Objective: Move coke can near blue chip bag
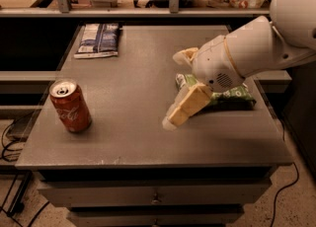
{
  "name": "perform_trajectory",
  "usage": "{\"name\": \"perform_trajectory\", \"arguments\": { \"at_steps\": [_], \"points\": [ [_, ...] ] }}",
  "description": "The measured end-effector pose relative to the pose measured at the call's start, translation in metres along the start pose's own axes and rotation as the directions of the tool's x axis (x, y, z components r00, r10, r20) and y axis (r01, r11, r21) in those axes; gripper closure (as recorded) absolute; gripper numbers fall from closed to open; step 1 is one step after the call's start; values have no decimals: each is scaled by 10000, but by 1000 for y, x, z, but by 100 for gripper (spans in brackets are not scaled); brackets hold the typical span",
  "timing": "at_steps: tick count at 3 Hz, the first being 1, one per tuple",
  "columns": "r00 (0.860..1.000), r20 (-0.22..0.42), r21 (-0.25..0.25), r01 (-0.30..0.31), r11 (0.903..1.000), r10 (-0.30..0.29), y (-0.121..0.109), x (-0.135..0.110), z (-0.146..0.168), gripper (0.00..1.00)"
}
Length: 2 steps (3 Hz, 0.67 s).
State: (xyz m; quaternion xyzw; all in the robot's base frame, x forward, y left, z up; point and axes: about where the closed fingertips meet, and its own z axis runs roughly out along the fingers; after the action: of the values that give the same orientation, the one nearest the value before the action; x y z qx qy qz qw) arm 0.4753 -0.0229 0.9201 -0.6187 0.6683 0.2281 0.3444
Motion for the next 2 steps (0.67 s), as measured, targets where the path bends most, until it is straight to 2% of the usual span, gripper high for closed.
{"name": "perform_trajectory", "arguments": {
  "at_steps": [1,2],
  "points": [
    [9991,320,-338,-259,9991,270,3,-12,32,0],
    [9918,865,-638,-882,9941,936,14,-32,87,0]
  ]
}}
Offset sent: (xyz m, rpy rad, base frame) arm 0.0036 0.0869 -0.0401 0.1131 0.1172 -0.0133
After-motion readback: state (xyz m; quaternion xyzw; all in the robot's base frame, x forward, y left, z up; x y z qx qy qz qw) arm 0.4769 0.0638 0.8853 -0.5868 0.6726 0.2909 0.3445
